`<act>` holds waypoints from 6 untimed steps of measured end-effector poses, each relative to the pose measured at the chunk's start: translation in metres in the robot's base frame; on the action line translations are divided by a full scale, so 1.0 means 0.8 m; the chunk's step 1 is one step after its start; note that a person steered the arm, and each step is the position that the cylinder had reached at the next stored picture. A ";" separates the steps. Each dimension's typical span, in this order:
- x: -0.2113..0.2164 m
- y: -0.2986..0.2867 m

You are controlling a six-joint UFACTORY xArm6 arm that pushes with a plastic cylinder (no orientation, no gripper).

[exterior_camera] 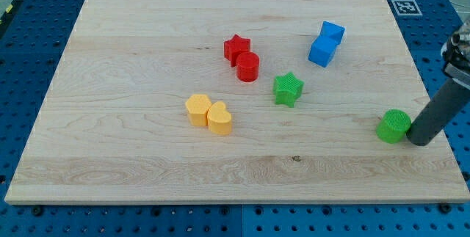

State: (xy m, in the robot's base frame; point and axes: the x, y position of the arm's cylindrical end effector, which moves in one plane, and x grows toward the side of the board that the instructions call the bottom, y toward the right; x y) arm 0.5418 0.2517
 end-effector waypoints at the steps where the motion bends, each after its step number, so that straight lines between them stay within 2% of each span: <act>1: 0.000 0.000; 6: 0.011 -0.022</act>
